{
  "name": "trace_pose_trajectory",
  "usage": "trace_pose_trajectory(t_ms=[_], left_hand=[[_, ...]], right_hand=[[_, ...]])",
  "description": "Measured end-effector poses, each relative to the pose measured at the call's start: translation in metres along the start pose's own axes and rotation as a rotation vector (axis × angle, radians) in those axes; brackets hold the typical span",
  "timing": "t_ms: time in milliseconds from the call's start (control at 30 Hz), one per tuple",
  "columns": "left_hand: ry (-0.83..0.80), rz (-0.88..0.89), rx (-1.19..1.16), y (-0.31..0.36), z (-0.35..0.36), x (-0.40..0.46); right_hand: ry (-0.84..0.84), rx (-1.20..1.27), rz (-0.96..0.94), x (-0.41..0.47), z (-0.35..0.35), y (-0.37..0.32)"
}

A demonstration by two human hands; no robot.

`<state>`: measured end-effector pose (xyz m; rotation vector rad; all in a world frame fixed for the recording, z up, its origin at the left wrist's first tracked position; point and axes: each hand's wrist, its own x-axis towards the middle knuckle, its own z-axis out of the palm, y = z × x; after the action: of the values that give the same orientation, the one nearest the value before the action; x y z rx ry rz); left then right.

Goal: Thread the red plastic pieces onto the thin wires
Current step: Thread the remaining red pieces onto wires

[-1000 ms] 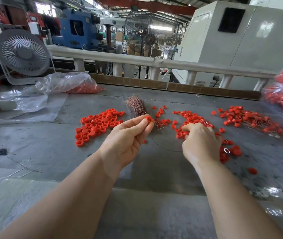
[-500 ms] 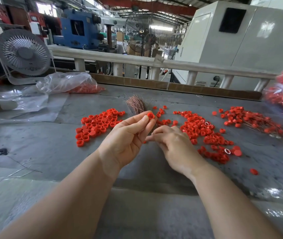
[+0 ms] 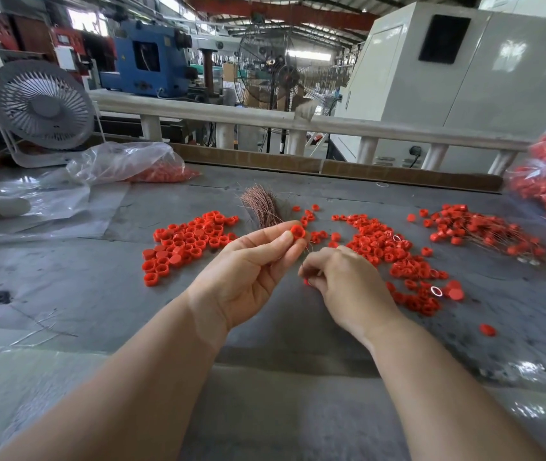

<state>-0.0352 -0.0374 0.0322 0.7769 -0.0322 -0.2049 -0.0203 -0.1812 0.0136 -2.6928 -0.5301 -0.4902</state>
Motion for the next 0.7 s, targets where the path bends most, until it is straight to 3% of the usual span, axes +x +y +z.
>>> trace_pose_trajectory(t_ms=[200, 367, 533, 700], left_hand=[[0.001, -0.005, 0.005, 0.000, 0.000, -0.001], [-0.004, -0.009, -0.001, 0.001, 0.001, -0.001], [0.003, 0.005, 0.030, 0.000, 0.002, -0.001], [0.065, 0.037, 0.052, -0.003, 0.000, 0.001]], right_hand=[[-0.032, -0.050, 0.062, 0.001, 0.003, 0.004], [0.060, -0.022, 0.052, -0.001, 0.000, 0.003], [0.248, 0.478, 0.121, 0.003, -0.010, -0.002], [0.308, 0.872, 0.141, 0.004, -0.016, -0.006]])
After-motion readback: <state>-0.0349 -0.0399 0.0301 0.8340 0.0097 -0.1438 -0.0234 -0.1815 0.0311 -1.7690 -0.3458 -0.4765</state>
